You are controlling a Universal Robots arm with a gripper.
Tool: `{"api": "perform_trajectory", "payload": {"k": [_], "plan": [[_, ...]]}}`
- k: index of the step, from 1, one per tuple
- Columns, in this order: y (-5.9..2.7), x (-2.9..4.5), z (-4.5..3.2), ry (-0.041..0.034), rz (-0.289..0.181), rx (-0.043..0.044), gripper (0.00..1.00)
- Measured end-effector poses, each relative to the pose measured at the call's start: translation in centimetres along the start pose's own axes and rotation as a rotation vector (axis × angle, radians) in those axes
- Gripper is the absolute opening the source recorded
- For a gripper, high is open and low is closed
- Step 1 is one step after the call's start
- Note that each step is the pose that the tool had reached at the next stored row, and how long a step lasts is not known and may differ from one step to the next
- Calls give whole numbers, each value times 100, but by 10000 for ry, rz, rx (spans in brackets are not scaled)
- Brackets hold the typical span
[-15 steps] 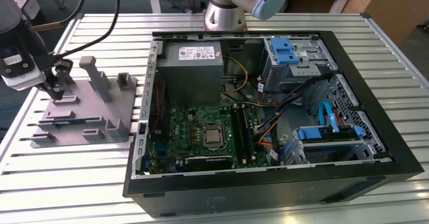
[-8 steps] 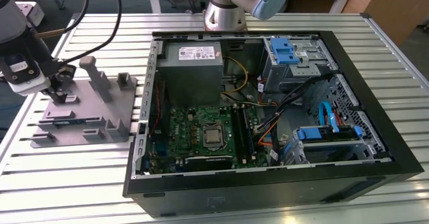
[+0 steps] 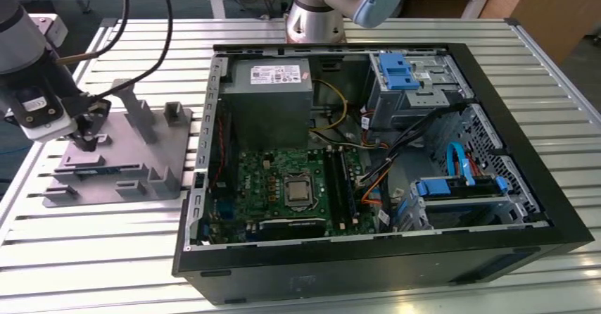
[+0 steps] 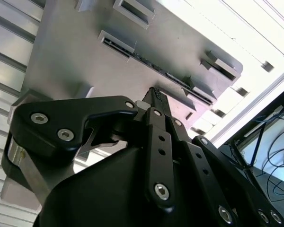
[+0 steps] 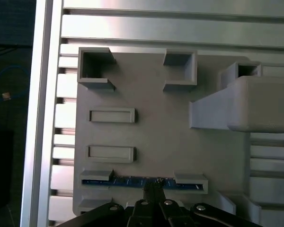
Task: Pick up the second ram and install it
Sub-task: 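Reach for the second ram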
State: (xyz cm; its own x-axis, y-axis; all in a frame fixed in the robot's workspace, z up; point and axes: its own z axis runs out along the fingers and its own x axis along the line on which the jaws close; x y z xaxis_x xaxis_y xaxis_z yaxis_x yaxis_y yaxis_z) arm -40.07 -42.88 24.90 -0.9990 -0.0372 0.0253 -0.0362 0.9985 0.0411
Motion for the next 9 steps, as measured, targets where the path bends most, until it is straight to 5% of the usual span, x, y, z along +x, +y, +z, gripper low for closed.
{"api": "perform_trajectory", "payload": {"k": [9], "plan": [[-21, 40, 164, -1, 0, 0, 10]]}}
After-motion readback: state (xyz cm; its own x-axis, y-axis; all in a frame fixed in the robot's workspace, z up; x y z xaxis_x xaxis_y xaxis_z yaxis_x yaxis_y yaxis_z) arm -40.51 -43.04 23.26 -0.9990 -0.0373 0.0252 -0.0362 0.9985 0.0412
